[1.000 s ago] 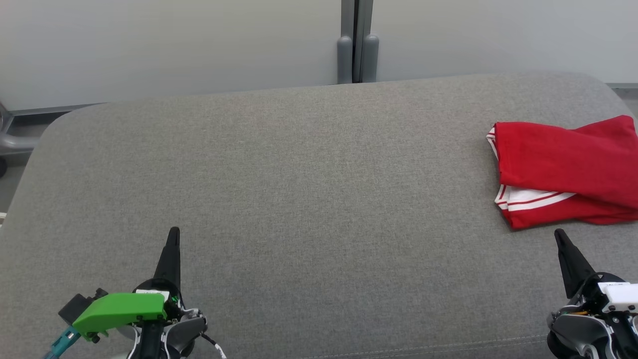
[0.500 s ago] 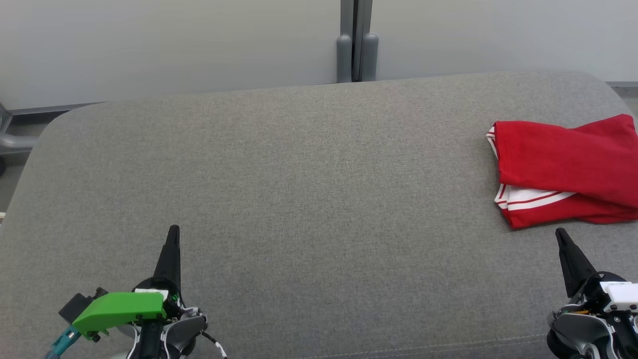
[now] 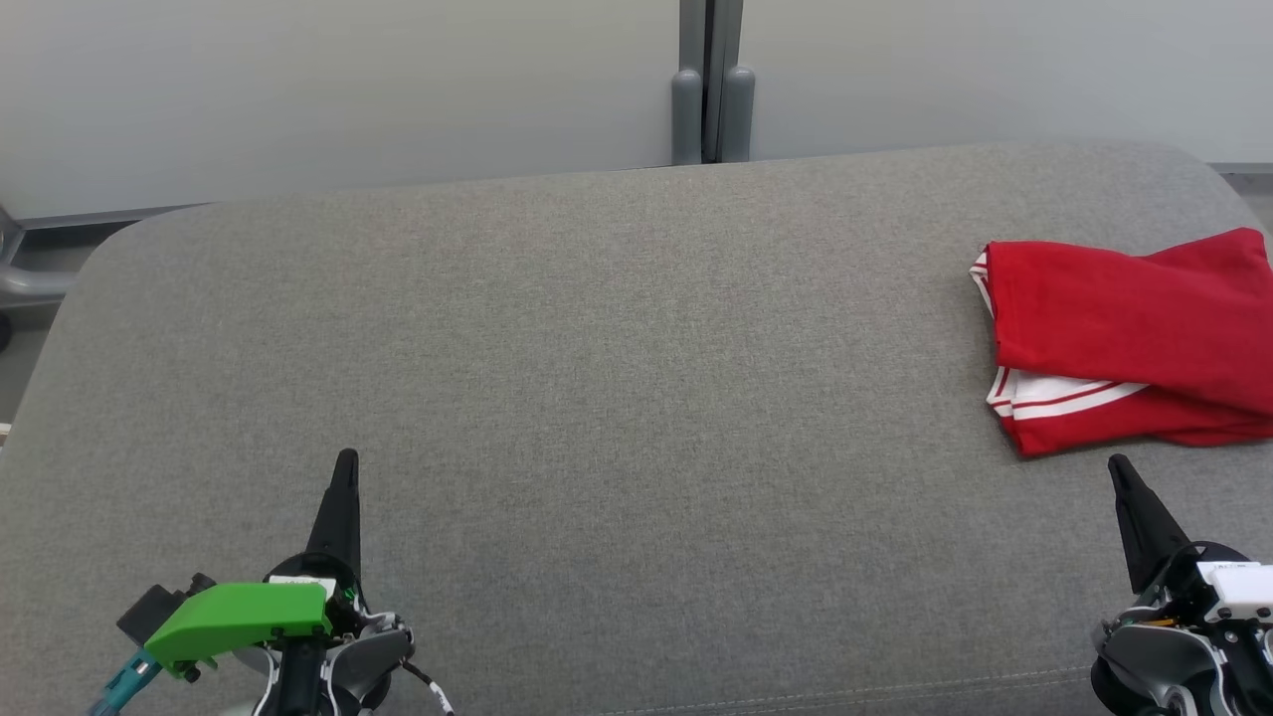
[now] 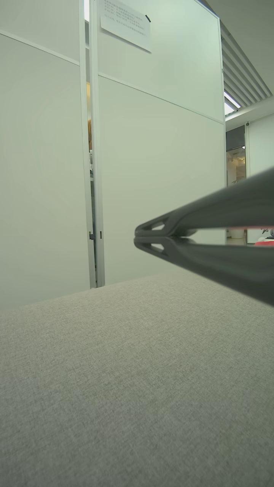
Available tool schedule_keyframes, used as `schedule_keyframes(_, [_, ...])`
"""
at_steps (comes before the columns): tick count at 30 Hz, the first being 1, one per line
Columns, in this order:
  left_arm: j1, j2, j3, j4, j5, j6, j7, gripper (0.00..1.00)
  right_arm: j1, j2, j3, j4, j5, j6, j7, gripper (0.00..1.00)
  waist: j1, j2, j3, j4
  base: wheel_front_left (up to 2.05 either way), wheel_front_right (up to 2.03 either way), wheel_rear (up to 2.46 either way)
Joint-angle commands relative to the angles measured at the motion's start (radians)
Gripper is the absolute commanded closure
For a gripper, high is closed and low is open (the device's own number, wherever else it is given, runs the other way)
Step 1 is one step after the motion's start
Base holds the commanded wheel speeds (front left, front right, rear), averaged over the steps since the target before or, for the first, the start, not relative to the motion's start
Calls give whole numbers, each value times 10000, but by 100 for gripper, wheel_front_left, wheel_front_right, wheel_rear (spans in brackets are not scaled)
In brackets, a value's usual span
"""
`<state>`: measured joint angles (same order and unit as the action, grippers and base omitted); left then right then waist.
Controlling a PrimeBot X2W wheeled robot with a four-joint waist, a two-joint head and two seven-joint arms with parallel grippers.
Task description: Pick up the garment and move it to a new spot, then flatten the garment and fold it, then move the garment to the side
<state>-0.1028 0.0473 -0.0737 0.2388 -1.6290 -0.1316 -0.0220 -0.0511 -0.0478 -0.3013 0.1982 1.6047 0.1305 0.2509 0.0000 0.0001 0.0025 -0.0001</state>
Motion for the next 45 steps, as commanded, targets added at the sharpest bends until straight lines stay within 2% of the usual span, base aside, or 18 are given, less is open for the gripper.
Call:
schedule_keyframes(1, [-132, 3, 13, -8, -71, -31, 5, 100, -75, -45, -18, 14, 52, 4, 37, 100, 0, -1, 0, 0, 0, 0, 0])
schedule_keyframes(45, [-131, 5, 6, -11, -77, -31, -1, 100, -74, -45, -16, 13, 53, 4, 35, 100, 0, -1, 0, 0, 0, 0, 0])
